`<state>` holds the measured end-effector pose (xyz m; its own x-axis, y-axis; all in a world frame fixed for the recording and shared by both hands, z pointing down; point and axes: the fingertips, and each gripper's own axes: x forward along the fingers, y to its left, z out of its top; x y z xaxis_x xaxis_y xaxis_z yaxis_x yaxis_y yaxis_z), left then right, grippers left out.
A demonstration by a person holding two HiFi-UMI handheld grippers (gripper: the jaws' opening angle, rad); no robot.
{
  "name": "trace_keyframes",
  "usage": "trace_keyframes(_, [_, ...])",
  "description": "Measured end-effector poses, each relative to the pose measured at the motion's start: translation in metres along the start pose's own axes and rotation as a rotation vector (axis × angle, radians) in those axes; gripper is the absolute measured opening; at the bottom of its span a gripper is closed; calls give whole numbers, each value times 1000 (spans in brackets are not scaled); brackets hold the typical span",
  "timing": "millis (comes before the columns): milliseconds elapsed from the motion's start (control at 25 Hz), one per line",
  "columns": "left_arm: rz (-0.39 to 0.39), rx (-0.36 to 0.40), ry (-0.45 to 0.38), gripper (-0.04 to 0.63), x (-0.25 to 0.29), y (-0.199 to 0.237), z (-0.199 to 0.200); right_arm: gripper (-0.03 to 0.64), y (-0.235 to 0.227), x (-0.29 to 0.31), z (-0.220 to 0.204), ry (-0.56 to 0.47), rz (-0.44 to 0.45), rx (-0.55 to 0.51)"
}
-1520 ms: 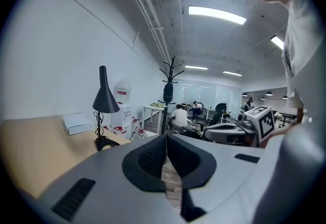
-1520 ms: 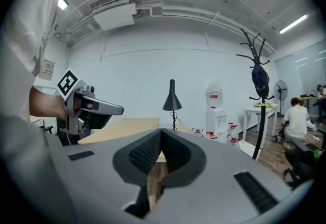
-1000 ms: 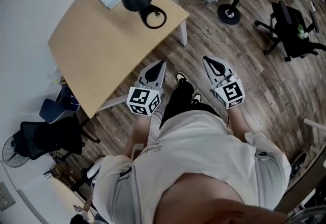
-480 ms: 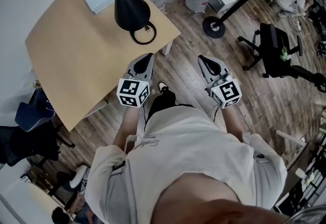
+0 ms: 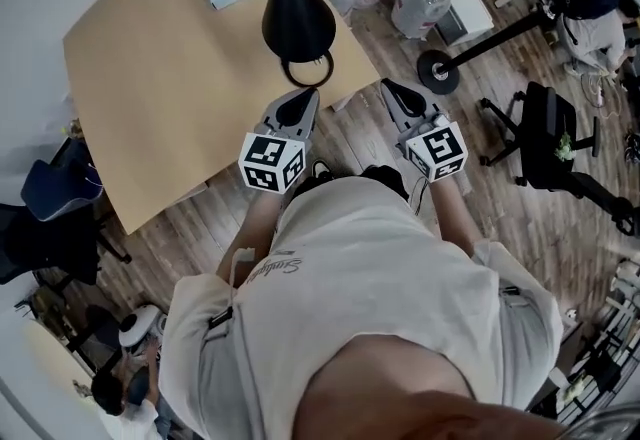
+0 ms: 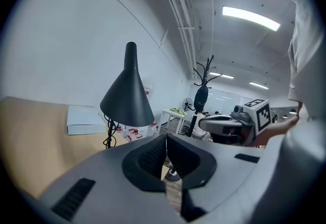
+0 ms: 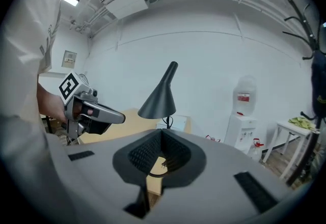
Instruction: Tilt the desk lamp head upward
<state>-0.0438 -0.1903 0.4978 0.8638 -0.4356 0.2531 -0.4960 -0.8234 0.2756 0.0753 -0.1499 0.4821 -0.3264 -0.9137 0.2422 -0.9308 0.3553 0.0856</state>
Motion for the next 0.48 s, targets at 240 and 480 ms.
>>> trace_keyframes(240, [64, -18, -2, 15, -5, 9, 4, -5, -2, 40, -13, 59, 115, -25])
trace_keyframes(480, [182, -52, -9, 15, 5, 21, 0, -5, -14, 90, -49, 135, 247, -74])
